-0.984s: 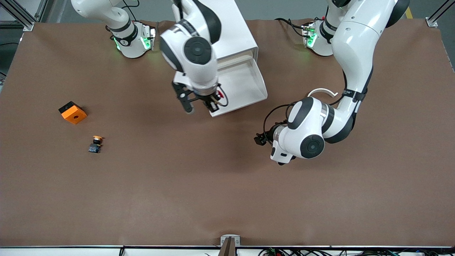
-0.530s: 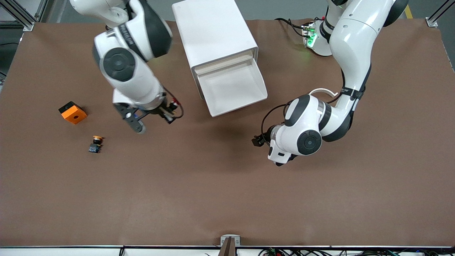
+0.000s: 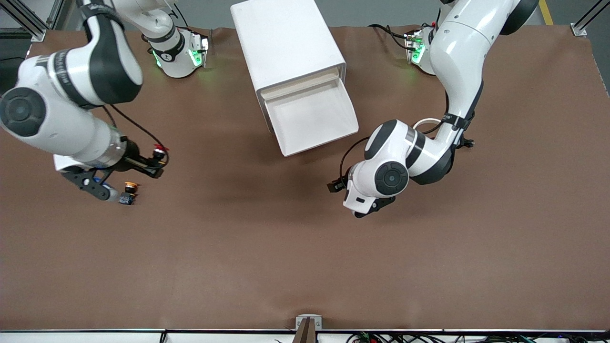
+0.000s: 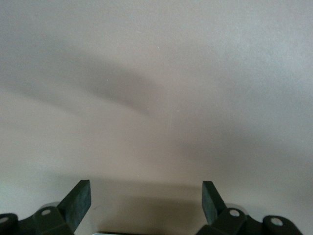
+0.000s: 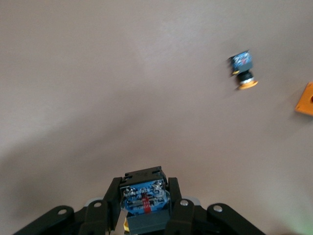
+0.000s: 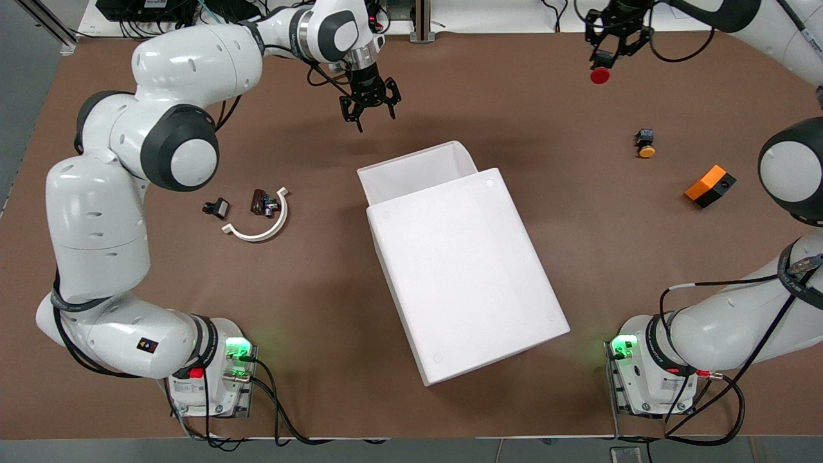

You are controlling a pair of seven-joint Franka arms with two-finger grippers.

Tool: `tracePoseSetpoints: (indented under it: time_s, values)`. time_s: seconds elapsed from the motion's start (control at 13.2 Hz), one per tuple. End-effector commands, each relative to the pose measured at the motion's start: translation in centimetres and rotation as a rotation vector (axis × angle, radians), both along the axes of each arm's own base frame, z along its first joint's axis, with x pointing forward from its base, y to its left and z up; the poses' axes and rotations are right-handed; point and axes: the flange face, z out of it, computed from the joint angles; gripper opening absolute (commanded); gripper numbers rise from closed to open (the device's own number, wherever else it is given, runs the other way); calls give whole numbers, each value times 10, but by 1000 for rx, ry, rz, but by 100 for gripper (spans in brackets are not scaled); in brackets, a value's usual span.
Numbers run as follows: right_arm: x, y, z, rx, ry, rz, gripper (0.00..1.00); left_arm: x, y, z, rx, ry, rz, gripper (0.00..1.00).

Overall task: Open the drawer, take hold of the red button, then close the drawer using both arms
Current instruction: 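Lift the button out with the right gripper while the left gripper reaches the drawer, then place the button with the right gripper while the left gripper pushes the drawer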

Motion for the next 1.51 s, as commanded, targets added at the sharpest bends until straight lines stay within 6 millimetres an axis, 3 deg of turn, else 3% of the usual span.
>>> tracePoseSetpoints:
  time_s: [0.0,0.3,0.68,0.83,1.14,1.44]
  values:
    - [-6,-36,-14,28,-11,67,0,-11,-11,3,29,-16,8,100]
    - [-7,-65,-41,36,-25,104,0,-32,-38,-1,50,2,13,100]
    - [-28,-86,-105,26,-98,145,0,-68,-80,-1,81,25,17,100]
    - [-37,-88,-133,12,-142,159,0,-84,-95,2,89,54,34,100]
    - [-46,-94,-166,-2,-188,159,0,-122,-122,7,124,143,40,100]
    - [-44,-103,-204,-20,-189,158,0,-149,-140,9,127,247,82,100]
